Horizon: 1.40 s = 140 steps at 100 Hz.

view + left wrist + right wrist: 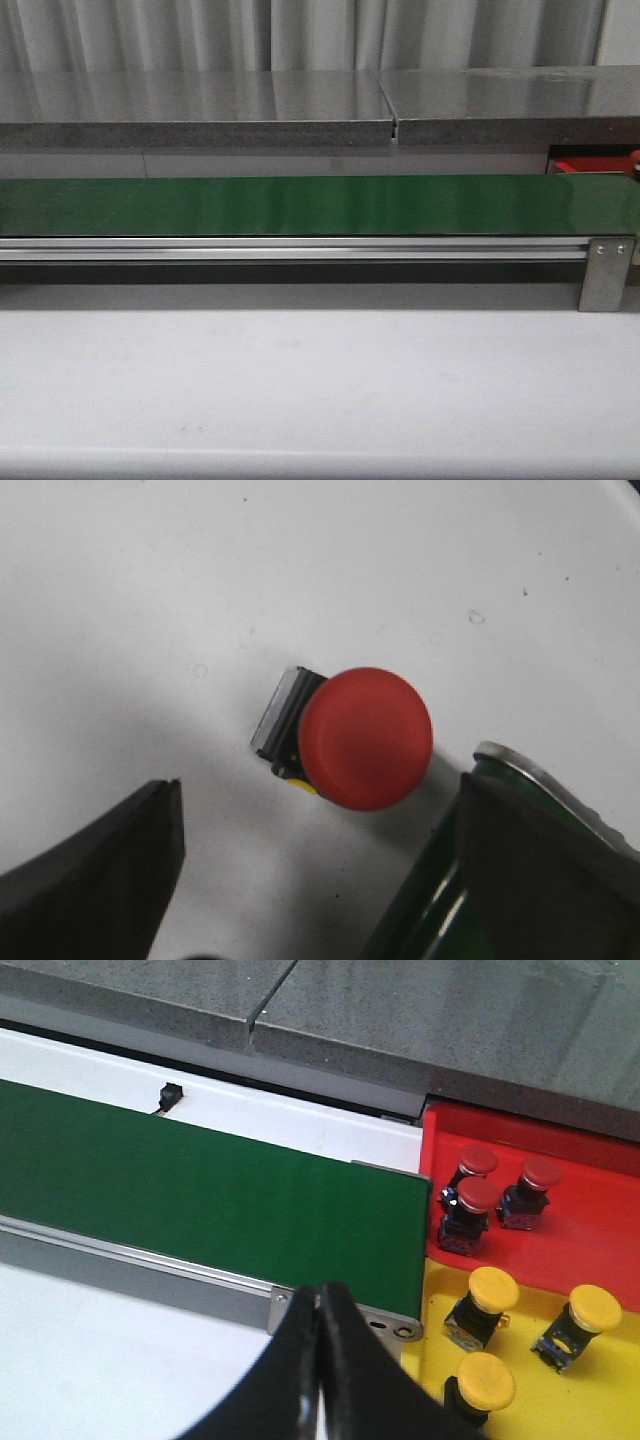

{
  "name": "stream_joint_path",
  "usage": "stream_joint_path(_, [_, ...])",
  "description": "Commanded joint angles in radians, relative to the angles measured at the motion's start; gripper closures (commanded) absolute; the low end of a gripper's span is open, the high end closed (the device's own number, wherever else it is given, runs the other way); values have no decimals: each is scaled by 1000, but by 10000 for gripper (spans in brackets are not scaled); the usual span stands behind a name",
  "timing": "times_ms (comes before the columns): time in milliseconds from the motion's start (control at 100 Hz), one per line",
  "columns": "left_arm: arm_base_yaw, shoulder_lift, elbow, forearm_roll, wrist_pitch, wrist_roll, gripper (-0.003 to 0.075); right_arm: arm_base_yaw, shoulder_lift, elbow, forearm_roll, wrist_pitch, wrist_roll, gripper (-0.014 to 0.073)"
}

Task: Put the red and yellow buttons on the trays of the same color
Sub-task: 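Carry the yellow button onto the belt and open the left gripper, then move the left gripper down onto the red-capped button and grasp it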

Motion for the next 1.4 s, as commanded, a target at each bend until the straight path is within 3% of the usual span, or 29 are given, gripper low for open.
stream_joint_path(0, [-9,-38,-56,-34,-16,-12,175,2,0,-24,2,-71,-11,711])
stream_joint_path(400, [-13,39,-122,-46,-28,-16,182,2,0,-24,2,-72,-11,711])
stream_joint_path(470, [-15,41,-122,-46,-28,-16,227,2,0,-24,2,-72,-11,711])
stream_joint_path(640, [-15,41,-122,-48,-42,-16,433,2,0,-24,2,-71,-11,711])
stream_joint_path(780, [-15,39,-124,-52,-38,-16,509,2,0,-24,2,-71,-11,711])
stream_joint_path(990, [-15,23,-124,-49,28,-1,524,2,0,-24,2,-72,-11,711])
stream_joint_path(1390, [-15,-157,-54,106,81,14,525,2,0,-24,3,-71,-11,711])
